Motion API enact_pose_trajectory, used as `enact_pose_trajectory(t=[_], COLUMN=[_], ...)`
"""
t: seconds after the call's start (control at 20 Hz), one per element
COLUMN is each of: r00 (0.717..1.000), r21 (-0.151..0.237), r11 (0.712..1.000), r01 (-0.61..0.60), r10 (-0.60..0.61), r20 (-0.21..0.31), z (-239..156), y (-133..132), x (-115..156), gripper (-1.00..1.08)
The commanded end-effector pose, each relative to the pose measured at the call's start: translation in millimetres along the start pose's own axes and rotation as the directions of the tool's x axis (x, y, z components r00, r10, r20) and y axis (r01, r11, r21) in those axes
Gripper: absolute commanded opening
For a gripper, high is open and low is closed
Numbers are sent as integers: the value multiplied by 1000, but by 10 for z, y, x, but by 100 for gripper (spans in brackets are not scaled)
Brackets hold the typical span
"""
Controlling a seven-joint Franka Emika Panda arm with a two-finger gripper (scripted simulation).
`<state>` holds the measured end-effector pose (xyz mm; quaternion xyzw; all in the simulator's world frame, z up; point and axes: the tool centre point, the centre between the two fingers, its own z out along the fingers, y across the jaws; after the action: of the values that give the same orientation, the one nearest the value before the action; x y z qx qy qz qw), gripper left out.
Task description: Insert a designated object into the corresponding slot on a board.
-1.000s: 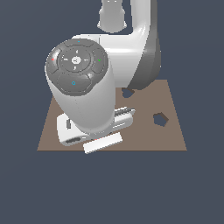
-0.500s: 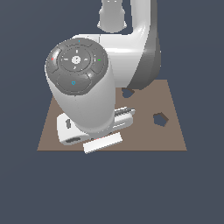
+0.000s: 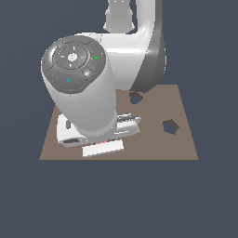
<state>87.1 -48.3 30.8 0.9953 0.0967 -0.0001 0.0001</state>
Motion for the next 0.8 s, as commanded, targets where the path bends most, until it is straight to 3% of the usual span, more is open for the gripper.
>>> enact_pose_trajectory(t=[0.0, 0.2, 0.4, 0.55, 0.75], r00=[998, 986, 953, 909, 821], r21=[0, 0, 0, 0, 0], r11=[998, 986, 953, 909, 821], r01=[-56, -168, -304, -416, -570], r10=[56, 168, 304, 416, 570], r20=[-1, -1, -1, -1, -1], z=[-5, -10, -16, -22, -29], y=[32, 85, 132, 157, 165], x=[-50, -159, -302, -430, -621], gripper=[-100, -100, -100, -100, -100])
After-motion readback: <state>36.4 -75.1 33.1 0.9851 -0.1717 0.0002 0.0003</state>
